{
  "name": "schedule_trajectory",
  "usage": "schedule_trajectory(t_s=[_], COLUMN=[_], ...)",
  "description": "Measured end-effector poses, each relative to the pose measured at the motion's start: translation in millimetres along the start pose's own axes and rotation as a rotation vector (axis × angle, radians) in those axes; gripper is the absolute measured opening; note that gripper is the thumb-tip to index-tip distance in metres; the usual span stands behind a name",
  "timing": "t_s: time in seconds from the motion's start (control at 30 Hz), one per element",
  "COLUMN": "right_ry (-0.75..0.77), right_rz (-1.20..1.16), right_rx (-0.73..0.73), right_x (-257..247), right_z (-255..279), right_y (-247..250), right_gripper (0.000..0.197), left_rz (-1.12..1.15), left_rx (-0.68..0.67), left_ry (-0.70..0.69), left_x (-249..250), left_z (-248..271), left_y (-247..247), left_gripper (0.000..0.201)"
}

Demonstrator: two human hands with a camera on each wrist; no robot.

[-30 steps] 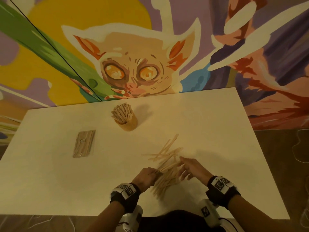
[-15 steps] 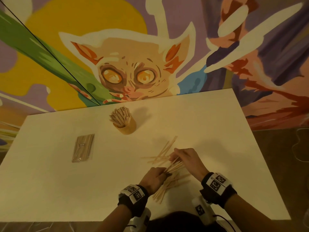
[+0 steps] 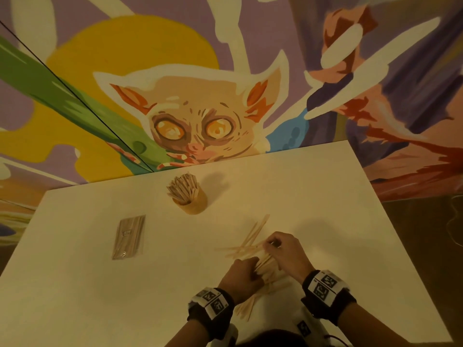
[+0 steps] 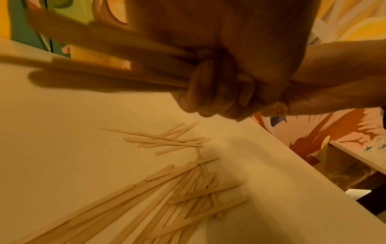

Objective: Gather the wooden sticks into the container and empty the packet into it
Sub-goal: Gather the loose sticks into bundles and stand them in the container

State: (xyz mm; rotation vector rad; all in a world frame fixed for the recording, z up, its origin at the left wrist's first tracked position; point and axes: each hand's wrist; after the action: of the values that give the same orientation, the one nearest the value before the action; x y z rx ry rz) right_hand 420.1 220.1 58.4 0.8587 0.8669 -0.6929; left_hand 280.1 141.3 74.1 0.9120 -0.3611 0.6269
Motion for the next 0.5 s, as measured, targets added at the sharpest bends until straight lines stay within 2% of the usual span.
schedule_trajectory(t_s=[0.03,0.1,0.17,0.33,0.4,0.5], right_ry=[-0.037,-0.09,-0.117,-0.069,-0.055,-0.022], right_rz=[-0.014,0.008,0.008,-0.04,-0.063,-0.133], right_rx=[-0.011,-0.073,-0.149,-0.168,-0.197,-0.313], right_x=[0.0,-1.5,-5.4,-7.3,-6.6,-9.3], right_z=[-1.5,-2.2,-0.6,-1.8,-0.3,5.5], right_y=[3.5,9.6,10.5,3.8,2.9,-1.2], right_gripper=[0.019,0.032,0.037,0.025,0.022,0.019], left_rz=[-0.027,-0.069,-0.095,-0.013,-0.008,0.016], left_rx=[0.01,0.036,0.054,0.033,0.025,0.03], left_ry=[0.003,0.043,0.058,0.04,0.033,0.014], left_x=[0.0,-0.7,2.1,7.5,7.2,6.6], left_z=[-0.1,-2.3,-4.6,-6.3,-5.9,-5.3], left_y=[1.4,2.4,5.1,8.3,6.7,6.0], left_gripper=[0.004,0.032,0.048,0.089,0.097,0.102])
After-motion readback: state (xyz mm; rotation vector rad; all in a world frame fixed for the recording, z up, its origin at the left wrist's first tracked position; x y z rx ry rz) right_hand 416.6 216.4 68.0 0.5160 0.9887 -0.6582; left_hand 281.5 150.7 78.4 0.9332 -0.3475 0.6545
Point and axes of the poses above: each hand's wrist, its own z-axis away from the middle knuckle, its own y-axis out of the back of the hand, x = y × z, and after that the axes turned 2 degrees about y, right-handed
